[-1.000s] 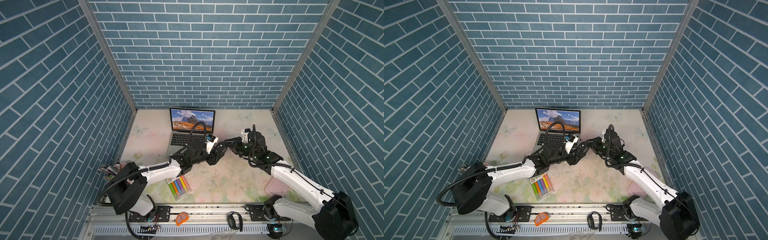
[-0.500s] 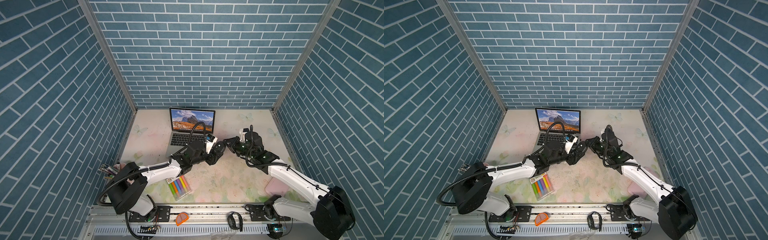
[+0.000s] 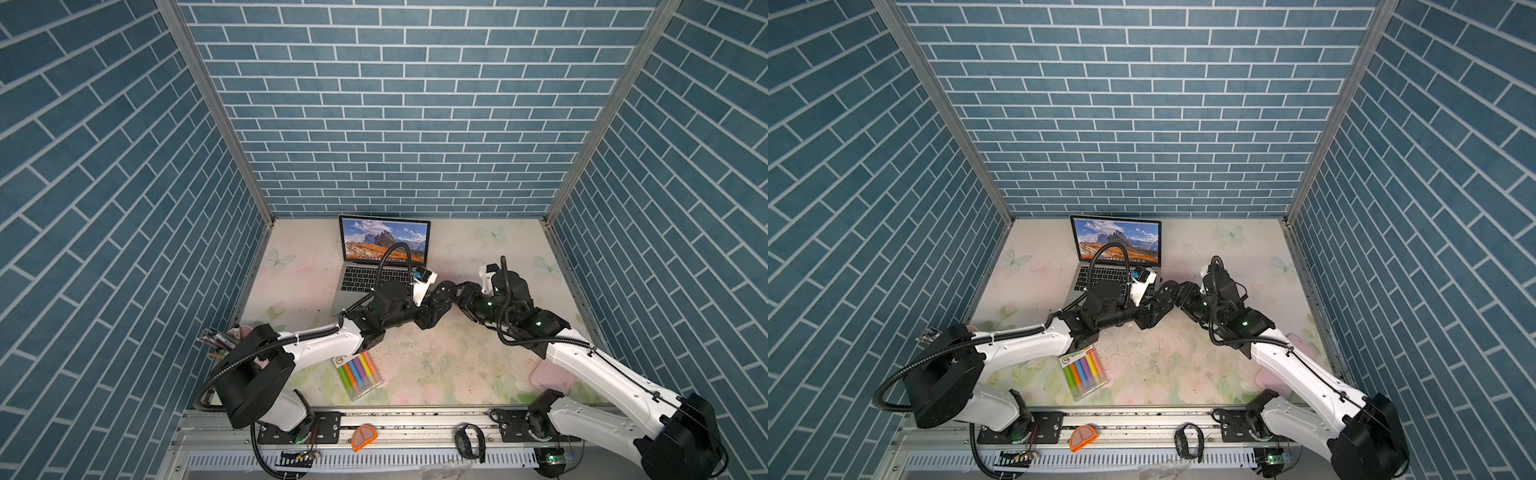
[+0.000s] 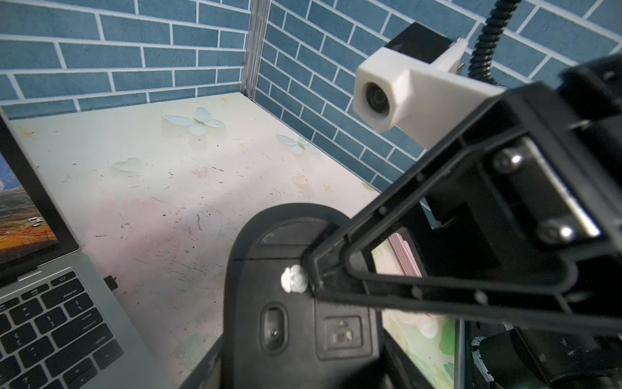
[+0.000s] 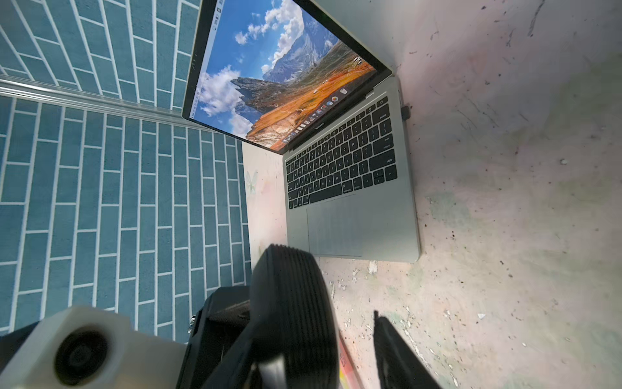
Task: Insert the wireless mouse receiver into the laptop
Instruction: Place the mouse at the center of the board.
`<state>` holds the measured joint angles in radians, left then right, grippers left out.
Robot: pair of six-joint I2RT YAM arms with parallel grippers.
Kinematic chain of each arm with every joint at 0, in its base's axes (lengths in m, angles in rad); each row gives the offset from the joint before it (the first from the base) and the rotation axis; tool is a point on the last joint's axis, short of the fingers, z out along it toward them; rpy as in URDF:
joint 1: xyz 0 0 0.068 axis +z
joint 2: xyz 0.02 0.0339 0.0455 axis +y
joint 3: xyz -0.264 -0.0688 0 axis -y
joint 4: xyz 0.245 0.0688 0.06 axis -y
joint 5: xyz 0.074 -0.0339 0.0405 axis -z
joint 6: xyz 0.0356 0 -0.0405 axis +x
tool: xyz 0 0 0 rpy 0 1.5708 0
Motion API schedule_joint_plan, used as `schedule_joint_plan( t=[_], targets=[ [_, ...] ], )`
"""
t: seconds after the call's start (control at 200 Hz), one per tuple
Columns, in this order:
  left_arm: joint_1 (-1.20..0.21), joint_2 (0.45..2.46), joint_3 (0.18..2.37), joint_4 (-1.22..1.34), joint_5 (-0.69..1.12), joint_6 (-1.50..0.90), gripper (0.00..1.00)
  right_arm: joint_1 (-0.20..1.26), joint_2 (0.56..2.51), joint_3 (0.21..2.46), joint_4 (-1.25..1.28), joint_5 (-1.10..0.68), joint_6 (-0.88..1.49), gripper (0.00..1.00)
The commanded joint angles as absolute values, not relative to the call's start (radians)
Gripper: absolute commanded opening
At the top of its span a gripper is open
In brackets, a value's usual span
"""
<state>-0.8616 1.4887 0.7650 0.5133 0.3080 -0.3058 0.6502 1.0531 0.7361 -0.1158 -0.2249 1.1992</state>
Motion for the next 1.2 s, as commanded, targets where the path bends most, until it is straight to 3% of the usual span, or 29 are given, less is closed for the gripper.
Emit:
schedule_joint_plan(
  t=[0.0, 0.14, 0.26, 0.47, 0.55, 0.635, 0.655, 0.675, 0.99, 1.195],
  targets=[
    [-0.858, 1.504, 0.805, 0.579, 0.339, -0.34, 0.0, 0.658, 1.097, 0.742, -0.093, -0.277, 1.189, 0.53],
    [-0.853, 1.516, 0.809, 0.599, 0.345, -0.371, 0.0, 0.673, 1.133, 0.76, -0.073, -0.299, 1.186, 0.48],
    [-0.848, 1.525, 0.807, 0.605, 0.349, -0.383, 0.0, 0.678, 1.142, 0.76, -0.066, -0.301, 1.183, 0.37],
    [-0.844, 1.522, 0.795, 0.591, 0.358, -0.388, 0.15, 0.678, 1.122, 0.768, -0.121, -0.25, 1.128, 0.22],
    [-0.844, 1.511, 0.784, 0.577, 0.355, -0.382, 0.36, 0.678, 1.121, 0.789, -0.169, -0.231, 1.095, 0.21],
    [-0.842, 1.489, 0.769, 0.552, 0.349, -0.367, 0.66, 0.678, 1.136, 0.83, -0.249, -0.21, 1.037, 0.21],
    [-0.842, 1.48, 0.764, 0.542, 0.347, -0.363, 0.92, 0.678, 1.141, 0.841, -0.27, -0.204, 1.018, 0.21],
    [-0.842, 1.473, 0.76, 0.532, 0.341, -0.36, 0.99, 0.679, 1.147, 0.854, -0.293, -0.196, 0.998, 0.21],
    [-0.831, 1.211, 0.664, 0.224, 0.113, -0.326, 0.99, 0.699, 1.258, 0.95, -0.514, -0.054, 0.836, 0.2],
    [-0.738, 1.062, 0.758, -0.311, -0.177, -0.475, 0.99, 0.826, 1.417, 1.062, -0.641, 0.117, 0.72, 0.19]
  ],
)
